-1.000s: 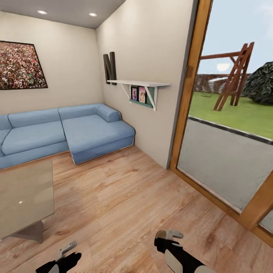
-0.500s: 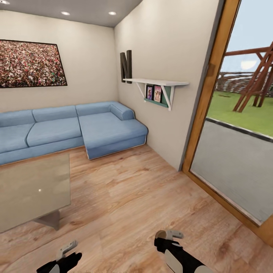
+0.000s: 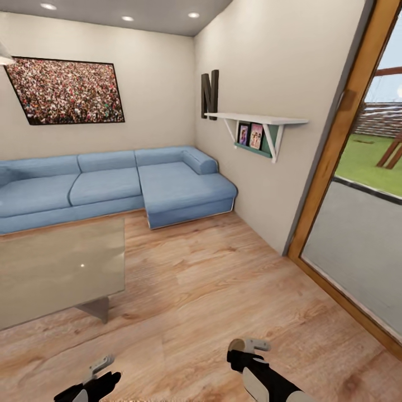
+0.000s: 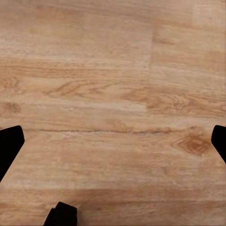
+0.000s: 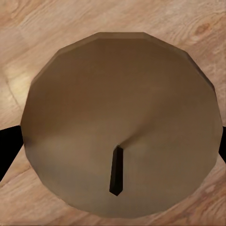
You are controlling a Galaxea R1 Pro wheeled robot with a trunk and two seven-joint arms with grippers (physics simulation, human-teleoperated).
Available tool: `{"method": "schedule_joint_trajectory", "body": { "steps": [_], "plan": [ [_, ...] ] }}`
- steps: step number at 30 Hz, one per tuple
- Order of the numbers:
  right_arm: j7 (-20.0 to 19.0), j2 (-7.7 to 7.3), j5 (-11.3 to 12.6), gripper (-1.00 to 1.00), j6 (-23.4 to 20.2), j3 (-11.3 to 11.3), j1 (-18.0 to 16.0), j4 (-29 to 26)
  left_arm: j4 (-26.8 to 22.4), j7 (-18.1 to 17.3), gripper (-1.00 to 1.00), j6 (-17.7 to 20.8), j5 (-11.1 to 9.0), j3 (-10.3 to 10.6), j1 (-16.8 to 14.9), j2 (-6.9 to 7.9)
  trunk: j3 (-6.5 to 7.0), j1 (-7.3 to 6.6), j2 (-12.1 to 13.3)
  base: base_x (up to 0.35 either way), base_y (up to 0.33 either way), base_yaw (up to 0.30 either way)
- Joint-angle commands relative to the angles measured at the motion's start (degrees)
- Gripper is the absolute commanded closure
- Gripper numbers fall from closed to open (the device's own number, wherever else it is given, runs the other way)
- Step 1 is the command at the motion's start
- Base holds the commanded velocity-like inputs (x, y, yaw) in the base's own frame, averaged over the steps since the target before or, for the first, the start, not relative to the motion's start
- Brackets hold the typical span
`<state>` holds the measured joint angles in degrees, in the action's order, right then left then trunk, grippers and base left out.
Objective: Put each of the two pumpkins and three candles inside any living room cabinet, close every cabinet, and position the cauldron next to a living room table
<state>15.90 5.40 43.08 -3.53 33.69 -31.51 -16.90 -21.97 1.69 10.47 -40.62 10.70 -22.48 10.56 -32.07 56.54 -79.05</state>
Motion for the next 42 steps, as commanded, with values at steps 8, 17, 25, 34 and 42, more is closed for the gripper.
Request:
{"method": "schedule_joint_trajectory", "body": {
  "steps": [8, 17, 25, 34, 42],
  "plan": [
    [0.51, -0.04, 0.25, 1.0, -0.25, 0.5, -0.04, -0.15, -0.07, 0.24, -1.0, 0.17, -0.24, 0.38, -0.02, 0.09, -0.49, 0.0, -0.03, 0.0, 0.0, 0.243],
    [0.54, -0.05, 0.27, 1.0, -0.17, 0.5, -0.04, -0.08, 1.03, 0.24, -1.0, 0.08, 0.15, 0.49, -0.02, -0.01, -0.98, 0.0, -0.03, 0.0, 0.0, 0.243],
    [0.45, -0.07, 0.33, 1.0, 0.08, 0.5, -0.04, -0.06, 1.06, 0.24, -1.0, 0.08, 0.19, 0.72, -0.02, -0.04, -1.41, 0.0, -0.03, 0.0, 0.0, 0.243],
    [0.67, -0.1, 0.29, 1.0, 0.24, 0.5, -0.04, -0.06, 1.06, 0.3, -1.0, 0.08, 0.19, 0.92, -0.02, -0.09, -1.9, 0.0, -0.03, 0.0, 0.0, 0.243],
    [0.63, -0.08, 0.32, 1.0, 0.37, 0.5, -0.04, -0.02, 1.06, 0.33, -1.0, 0.08, 0.19, 1.02, -0.02, -0.09, -2.34, 0.0, -0.03, 0.0, 0.0, 0.243]
  ]
}}
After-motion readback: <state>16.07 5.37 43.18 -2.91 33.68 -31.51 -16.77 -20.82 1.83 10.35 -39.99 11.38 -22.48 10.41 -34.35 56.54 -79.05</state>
